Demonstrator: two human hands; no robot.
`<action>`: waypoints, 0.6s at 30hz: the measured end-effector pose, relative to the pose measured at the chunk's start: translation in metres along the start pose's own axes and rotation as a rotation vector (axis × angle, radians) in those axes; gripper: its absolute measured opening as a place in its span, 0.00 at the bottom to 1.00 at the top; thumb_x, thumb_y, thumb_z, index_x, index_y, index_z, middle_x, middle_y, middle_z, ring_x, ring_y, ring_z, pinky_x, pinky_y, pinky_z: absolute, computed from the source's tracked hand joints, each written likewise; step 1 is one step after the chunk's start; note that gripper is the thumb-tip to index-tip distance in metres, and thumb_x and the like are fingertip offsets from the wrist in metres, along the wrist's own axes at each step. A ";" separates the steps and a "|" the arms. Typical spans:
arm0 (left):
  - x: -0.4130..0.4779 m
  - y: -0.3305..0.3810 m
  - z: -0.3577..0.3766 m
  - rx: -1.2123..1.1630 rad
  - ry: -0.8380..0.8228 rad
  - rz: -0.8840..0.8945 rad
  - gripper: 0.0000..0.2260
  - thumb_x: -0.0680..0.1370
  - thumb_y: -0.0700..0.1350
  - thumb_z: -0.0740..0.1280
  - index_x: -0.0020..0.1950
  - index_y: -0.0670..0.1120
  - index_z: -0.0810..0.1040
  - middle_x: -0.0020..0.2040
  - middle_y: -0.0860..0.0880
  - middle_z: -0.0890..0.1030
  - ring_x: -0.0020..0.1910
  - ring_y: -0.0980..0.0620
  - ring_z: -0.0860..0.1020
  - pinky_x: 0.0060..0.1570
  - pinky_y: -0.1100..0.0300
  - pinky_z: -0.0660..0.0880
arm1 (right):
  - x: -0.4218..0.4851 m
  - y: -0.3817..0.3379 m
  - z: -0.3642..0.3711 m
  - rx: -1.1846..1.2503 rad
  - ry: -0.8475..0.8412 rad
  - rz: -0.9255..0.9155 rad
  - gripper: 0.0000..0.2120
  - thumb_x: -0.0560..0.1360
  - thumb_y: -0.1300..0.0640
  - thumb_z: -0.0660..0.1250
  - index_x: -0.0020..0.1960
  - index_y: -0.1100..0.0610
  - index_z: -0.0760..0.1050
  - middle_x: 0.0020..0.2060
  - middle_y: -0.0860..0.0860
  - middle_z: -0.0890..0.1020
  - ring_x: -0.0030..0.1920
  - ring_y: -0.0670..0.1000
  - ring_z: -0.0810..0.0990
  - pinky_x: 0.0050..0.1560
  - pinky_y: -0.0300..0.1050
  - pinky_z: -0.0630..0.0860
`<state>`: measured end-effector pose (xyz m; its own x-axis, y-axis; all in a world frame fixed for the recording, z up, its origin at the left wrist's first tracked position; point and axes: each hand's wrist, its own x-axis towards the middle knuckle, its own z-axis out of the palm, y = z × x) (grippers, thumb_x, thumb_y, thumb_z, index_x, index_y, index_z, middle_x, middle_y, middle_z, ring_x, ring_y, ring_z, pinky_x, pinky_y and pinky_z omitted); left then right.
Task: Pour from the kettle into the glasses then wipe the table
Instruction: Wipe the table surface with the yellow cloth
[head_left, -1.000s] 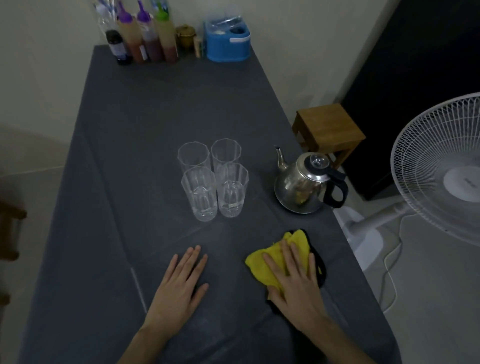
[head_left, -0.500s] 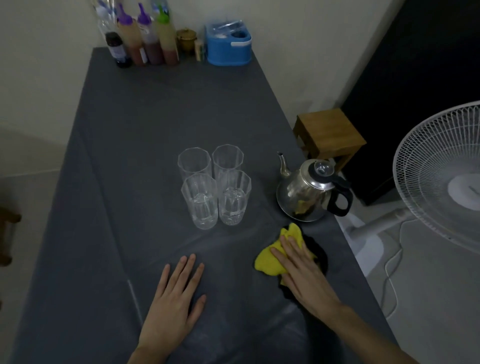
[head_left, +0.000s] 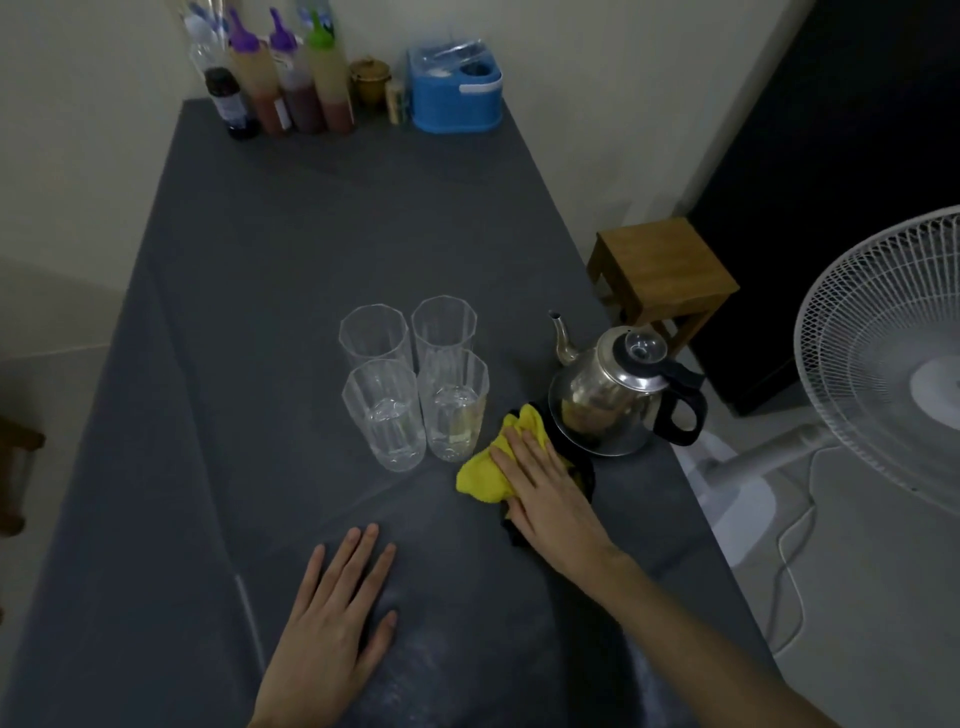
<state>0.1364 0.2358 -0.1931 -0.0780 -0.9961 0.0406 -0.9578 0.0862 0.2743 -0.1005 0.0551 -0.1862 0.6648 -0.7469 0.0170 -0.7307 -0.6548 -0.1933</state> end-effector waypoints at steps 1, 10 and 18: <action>0.000 0.000 0.001 -0.004 0.011 0.000 0.26 0.81 0.58 0.49 0.73 0.45 0.66 0.75 0.45 0.64 0.75 0.47 0.60 0.69 0.42 0.60 | -0.011 0.004 -0.001 -0.006 -0.011 -0.023 0.28 0.76 0.53 0.55 0.75 0.56 0.59 0.77 0.56 0.57 0.76 0.56 0.55 0.75 0.56 0.56; -0.001 -0.002 0.004 -0.019 0.019 -0.005 0.26 0.80 0.58 0.49 0.72 0.45 0.68 0.75 0.45 0.64 0.75 0.47 0.60 0.69 0.43 0.59 | -0.056 0.014 0.001 0.001 -0.007 -0.039 0.29 0.76 0.56 0.57 0.76 0.56 0.57 0.77 0.58 0.56 0.76 0.58 0.54 0.73 0.54 0.53; -0.002 0.004 -0.004 -0.018 -0.010 -0.022 0.25 0.79 0.56 0.54 0.74 0.46 0.64 0.76 0.46 0.61 0.76 0.48 0.57 0.71 0.44 0.56 | 0.009 0.010 0.000 0.056 0.008 0.062 0.26 0.78 0.57 0.55 0.76 0.61 0.57 0.77 0.60 0.55 0.76 0.59 0.54 0.74 0.54 0.57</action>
<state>0.1335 0.2383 -0.1878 -0.0602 -0.9979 0.0245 -0.9542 0.0647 0.2921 -0.1015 0.0417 -0.1876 0.6174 -0.7866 0.0107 -0.7601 -0.6001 -0.2493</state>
